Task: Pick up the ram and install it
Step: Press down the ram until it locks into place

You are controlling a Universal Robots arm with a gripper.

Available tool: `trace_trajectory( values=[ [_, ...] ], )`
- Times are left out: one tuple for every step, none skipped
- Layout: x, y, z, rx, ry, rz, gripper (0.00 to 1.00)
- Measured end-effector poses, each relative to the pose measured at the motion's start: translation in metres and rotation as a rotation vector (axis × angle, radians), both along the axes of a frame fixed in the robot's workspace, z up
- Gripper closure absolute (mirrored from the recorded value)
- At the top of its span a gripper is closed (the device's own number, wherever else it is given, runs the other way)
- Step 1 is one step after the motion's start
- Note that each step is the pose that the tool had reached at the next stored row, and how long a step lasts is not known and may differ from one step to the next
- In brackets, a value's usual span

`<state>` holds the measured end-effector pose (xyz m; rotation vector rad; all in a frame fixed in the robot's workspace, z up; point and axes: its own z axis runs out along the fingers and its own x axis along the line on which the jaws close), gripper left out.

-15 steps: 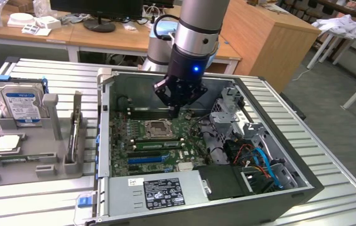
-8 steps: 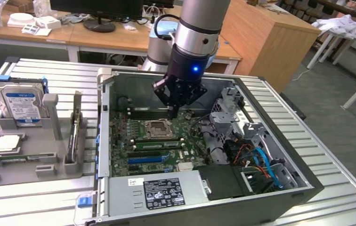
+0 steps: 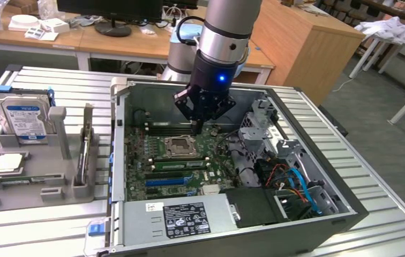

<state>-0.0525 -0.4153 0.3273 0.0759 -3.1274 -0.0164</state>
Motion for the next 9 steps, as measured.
trace_trajectory(
  values=[
    [0.0000,0.0002,0.0000,0.0000,0.0000,0.000,0.90],
    [0.0000,0.0006,0.0000,0.0000,0.0000,0.000,0.90],
    [0.0000,0.0010,-0.0001,0.0001,0.0000,0.000,0.90],
    [0.0000,0.0013,-0.0001,0.0000,0.0000,0.000,0.90],
    [0.0000,0.0014,0.0000,0.0000,0.0000,0.000,0.90],
    [0.0000,0.0014,0.0000,0.0000,0.0000,0.000,0.90],
    [0.0000,0.0014,0.0000,0.0000,0.0000,0.000,0.90],
    [0.0000,0.0014,0.0000,0.0000,0.0000,0.000,0.90],
    [0.0000,0.0014,0.0000,0.0000,0.0000,0.000,0.90]
  ],
)
